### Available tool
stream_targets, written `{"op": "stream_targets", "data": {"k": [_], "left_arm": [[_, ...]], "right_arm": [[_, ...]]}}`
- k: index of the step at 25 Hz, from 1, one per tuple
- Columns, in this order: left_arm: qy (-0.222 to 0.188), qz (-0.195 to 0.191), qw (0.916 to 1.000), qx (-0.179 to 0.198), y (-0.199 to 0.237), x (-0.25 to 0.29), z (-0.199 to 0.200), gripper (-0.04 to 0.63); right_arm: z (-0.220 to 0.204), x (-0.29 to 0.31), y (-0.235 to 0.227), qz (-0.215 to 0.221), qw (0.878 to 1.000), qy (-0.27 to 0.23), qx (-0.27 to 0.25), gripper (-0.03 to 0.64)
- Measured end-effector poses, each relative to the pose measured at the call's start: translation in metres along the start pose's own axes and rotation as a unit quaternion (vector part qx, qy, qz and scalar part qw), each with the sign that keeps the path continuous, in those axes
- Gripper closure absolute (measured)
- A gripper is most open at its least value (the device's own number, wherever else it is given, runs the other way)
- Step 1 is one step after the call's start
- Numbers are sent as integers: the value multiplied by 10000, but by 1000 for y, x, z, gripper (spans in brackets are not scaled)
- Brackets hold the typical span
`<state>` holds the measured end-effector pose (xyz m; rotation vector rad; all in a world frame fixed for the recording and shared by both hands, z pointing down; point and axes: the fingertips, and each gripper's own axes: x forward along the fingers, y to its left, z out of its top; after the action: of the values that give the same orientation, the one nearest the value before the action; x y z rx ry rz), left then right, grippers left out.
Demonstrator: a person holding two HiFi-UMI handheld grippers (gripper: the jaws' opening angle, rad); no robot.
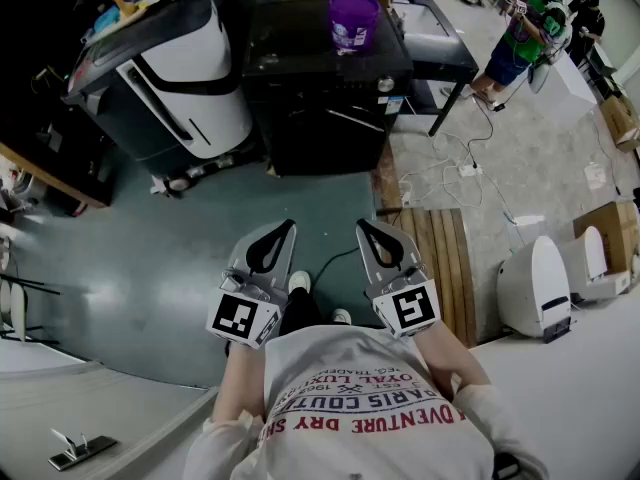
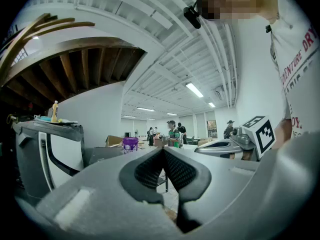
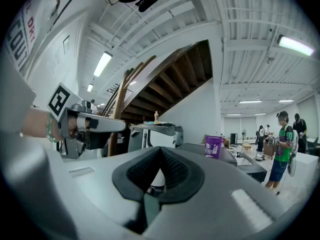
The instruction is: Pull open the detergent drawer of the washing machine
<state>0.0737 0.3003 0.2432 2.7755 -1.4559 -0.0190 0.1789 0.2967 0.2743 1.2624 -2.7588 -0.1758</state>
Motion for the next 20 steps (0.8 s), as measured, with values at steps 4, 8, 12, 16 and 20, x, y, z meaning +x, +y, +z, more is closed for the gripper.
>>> {"op": "stream_targets", "data": {"k": [4,8,12,16,20], "left_arm": [[14,-34,10000,-32,-1,2,-2,594],[36,-40,9999,-88,-2,4,-6,594],[64,-97,9999,-102,-6,12,-9,594],[40,-106,9999,-125,-8,21,-10,594],[-106,61,9992,-376,0,29,-10,362]], "right_arm": [[3,2,-1,-34,9999,10,96,617],[0,-1,-7,-56,9999,55,133,617],[-2,-3,-13,-88,9998,55,173,617],[-11,-6,-26,-204,9995,73,222,615],[-14,-6,-40,-293,9991,42,305,615]]}}
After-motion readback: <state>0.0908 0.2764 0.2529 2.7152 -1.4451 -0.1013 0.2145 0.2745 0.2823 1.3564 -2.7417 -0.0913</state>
